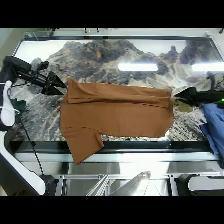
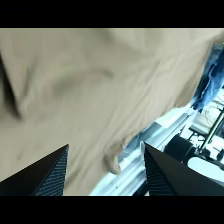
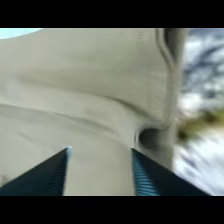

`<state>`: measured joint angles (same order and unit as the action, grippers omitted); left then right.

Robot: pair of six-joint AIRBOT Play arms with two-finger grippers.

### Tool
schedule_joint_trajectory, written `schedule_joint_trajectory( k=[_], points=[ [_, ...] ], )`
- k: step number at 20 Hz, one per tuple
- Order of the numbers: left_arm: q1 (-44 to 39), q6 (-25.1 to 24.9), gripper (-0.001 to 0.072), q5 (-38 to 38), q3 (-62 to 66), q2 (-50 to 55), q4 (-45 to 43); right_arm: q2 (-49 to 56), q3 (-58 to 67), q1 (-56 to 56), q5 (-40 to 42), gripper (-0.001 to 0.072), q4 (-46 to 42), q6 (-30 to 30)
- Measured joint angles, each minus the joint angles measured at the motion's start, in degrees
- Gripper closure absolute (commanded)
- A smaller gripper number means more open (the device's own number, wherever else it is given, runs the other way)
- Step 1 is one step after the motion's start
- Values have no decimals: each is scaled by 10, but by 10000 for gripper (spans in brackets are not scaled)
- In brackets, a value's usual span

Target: Fold the shirts.

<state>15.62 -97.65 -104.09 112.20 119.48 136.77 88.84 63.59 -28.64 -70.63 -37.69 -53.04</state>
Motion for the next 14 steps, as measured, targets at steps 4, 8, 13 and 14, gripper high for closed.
schedule_joint_trajectory(
  k=[4,8,13,14],
  points=[
    [8,6,71,-6,-135,-115,-71,-94,-3,-7,-3,30,-134,-93],
    [7,23,75,22,-358,-241,-132,-165,-67,-7,-5,30,-168,-130],
    [-12,31,73,111,-622,-360,-149,-198,-128,-6,-4,30,-137,-118],
    [-14,31,73,136,-655,-374,-149,-200,-133,-6,-3,30,-130,-115]
  ],
)
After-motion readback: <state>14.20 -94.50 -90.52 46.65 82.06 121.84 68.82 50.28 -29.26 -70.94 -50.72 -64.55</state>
